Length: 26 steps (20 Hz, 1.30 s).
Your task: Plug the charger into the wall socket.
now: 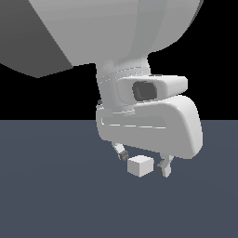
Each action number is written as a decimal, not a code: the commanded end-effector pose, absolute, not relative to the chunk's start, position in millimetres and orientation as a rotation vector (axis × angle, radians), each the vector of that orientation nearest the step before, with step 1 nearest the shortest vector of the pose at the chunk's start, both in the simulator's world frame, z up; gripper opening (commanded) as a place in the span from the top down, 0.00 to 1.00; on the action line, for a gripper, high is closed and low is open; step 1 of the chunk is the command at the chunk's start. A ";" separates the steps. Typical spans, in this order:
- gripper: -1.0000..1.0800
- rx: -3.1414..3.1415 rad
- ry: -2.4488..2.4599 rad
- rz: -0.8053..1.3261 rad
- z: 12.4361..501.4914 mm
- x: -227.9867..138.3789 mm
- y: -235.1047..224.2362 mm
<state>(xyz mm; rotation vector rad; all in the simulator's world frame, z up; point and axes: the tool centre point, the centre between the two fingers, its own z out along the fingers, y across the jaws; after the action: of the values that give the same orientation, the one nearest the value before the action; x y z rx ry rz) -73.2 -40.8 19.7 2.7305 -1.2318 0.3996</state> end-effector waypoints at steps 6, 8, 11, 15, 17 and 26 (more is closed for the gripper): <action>1.00 2.730 -1.233 0.401 11.6 -72.7 -40.8; 1.00 2.730 -1.233 0.401 11.6 -72.7 -40.8; 1.00 2.730 -1.233 0.401 11.6 -72.7 -40.8; 1.00 2.730 -1.233 0.401 11.6 -72.6 -40.8; 1.00 2.733 -1.229 0.402 12.3 -72.5 -41.0; 1.00 2.790 -1.117 0.414 25.3 -69.2 -47.2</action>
<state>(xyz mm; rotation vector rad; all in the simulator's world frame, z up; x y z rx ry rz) -70.2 -45.4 21.9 2.7770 -1.1429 0.4101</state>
